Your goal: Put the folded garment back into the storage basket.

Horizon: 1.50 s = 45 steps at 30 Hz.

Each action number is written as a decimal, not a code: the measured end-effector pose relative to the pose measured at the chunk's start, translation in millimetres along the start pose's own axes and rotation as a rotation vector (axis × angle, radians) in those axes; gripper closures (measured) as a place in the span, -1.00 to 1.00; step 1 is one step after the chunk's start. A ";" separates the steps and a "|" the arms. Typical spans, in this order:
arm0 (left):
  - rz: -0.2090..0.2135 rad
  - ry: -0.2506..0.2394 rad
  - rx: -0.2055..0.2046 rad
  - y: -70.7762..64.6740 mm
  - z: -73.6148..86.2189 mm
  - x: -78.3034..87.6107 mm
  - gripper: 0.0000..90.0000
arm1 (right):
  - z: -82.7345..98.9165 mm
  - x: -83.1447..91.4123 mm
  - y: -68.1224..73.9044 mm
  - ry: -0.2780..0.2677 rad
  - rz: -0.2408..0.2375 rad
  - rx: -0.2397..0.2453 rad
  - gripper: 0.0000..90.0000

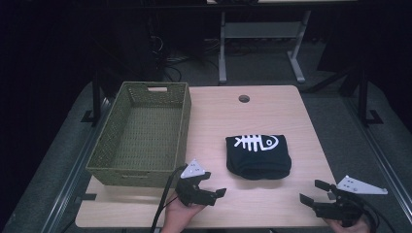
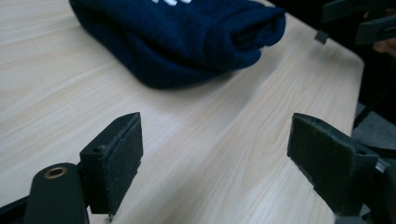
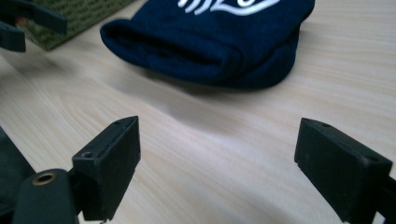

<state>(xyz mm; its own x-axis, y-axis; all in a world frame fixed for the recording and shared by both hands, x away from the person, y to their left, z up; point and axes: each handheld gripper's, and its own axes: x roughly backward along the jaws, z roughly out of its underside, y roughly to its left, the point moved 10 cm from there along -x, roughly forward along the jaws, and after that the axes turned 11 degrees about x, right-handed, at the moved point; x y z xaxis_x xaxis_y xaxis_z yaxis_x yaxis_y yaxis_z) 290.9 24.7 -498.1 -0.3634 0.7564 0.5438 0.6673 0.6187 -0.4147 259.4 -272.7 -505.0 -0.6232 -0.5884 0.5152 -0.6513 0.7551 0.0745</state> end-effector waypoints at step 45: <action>-0.030 -0.049 0.078 15.4 -71.6 -67.1 -0.56 | -78.1 -68.2 -45.9 0.121 -0.091 0.024 -0.68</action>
<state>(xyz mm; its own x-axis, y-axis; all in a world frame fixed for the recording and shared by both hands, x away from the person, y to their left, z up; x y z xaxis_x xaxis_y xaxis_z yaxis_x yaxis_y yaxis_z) 372.1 -31.7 -488.7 -0.4152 0.7456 0.5213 0.6034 0.6545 -0.4555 365.6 -244.6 -477.0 -0.5052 -0.6141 0.6063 -0.7139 0.6922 0.1063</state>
